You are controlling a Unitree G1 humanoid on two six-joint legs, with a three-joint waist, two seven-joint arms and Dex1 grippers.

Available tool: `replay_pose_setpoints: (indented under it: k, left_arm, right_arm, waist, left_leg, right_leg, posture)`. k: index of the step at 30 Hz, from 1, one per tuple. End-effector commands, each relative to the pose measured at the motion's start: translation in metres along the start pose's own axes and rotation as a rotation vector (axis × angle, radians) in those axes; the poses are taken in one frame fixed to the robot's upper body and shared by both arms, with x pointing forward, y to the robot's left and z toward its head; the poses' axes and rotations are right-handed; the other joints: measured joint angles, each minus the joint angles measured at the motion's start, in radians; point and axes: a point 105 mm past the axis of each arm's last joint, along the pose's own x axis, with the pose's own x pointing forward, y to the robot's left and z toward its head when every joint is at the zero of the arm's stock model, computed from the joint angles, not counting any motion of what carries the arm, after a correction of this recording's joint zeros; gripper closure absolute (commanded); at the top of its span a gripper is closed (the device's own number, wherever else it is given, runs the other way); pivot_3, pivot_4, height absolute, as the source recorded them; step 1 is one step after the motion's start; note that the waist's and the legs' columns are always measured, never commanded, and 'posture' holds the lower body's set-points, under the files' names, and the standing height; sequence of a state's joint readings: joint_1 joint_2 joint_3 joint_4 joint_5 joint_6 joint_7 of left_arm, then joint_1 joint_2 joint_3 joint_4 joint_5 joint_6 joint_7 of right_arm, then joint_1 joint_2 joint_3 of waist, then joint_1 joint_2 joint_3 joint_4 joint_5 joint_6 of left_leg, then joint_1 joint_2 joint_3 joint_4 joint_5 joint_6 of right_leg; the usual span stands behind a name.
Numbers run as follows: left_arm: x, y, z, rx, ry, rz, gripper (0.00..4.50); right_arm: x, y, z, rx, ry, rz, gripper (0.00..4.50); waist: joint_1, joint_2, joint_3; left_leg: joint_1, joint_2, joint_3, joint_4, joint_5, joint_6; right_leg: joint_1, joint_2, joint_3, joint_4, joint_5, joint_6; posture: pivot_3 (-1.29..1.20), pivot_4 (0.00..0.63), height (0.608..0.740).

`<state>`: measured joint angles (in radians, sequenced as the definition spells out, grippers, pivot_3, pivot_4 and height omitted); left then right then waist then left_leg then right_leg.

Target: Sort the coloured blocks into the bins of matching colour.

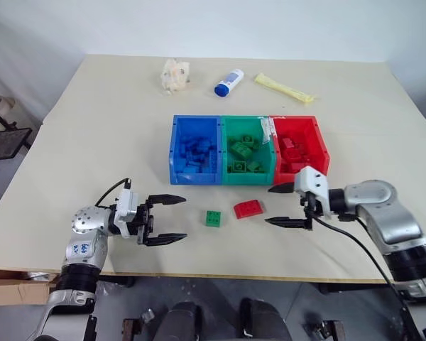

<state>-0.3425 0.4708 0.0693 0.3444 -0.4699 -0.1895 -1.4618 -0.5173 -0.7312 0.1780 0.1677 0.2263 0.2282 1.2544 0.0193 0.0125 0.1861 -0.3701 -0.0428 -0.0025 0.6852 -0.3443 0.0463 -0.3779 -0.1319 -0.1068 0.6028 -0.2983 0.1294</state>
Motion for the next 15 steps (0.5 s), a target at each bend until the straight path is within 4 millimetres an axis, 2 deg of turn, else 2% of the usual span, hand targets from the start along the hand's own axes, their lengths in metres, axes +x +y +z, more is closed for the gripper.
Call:
replay_pose_setpoints:
  k: [1, 7, 10, 15]
  left_arm:
    - [0.002, -0.006, 0.006, 0.02, -0.024, 0.012, 0.0]
    - [-0.001, -0.013, 0.006, 0.012, -0.024, 0.049, 0.0]
    - [-0.002, -0.015, 0.006, 0.01, -0.022, 0.066, 0.0]
    - [-0.003, -0.015, 0.006, 0.009, -0.017, 0.072, 0.0]
  right_arm:
    - [0.004, -0.004, 0.003, -0.04, -0.004, 0.022, 0.02]
    - [0.024, -0.007, 0.003, -0.069, -0.008, 0.048, 0.02]
    - [0.032, -0.005, 0.005, -0.063, -0.024, 0.058, 0.59]
    - [0.033, 0.001, 0.008, -0.067, -0.046, 0.053, 2.27]
  waist:
    - [0.001, 0.0, 0.0]
    - [-0.006, 0.0, 0.0]
    - [-0.017, 0.0, 0.0]
    - [-0.02, 0.0, 0.0]
  left_leg:
    - [-0.001, -0.001, 0.0, 0.0, 0.0, 0.0]
    - [0.0, 0.001, 0.0, 0.0, 0.0, 0.0]
    - [0.0, 0.001, 0.0, 0.0, 0.0, 0.0]
    - [0.0, 0.0, -0.001, 0.0, 0.0, 0.0]
  right_leg:
    - [0.0, 0.0, 0.0, 0.0, 0.0, 0.0]
    - [0.0, 0.0, 0.0, 0.0, 0.0, 0.0]
    - [0.0, 0.0, 0.0, 0.001, 0.0, 0.0]
    - [0.0, 0.0, 0.0, 0.001, 0.0, 0.0]
  posture:
    - [0.0, 0.15, 0.74]
    - [0.0, 0.15, 0.74]
    - [0.0, 0.15, 0.74]
    - [0.0, 0.15, 0.74]
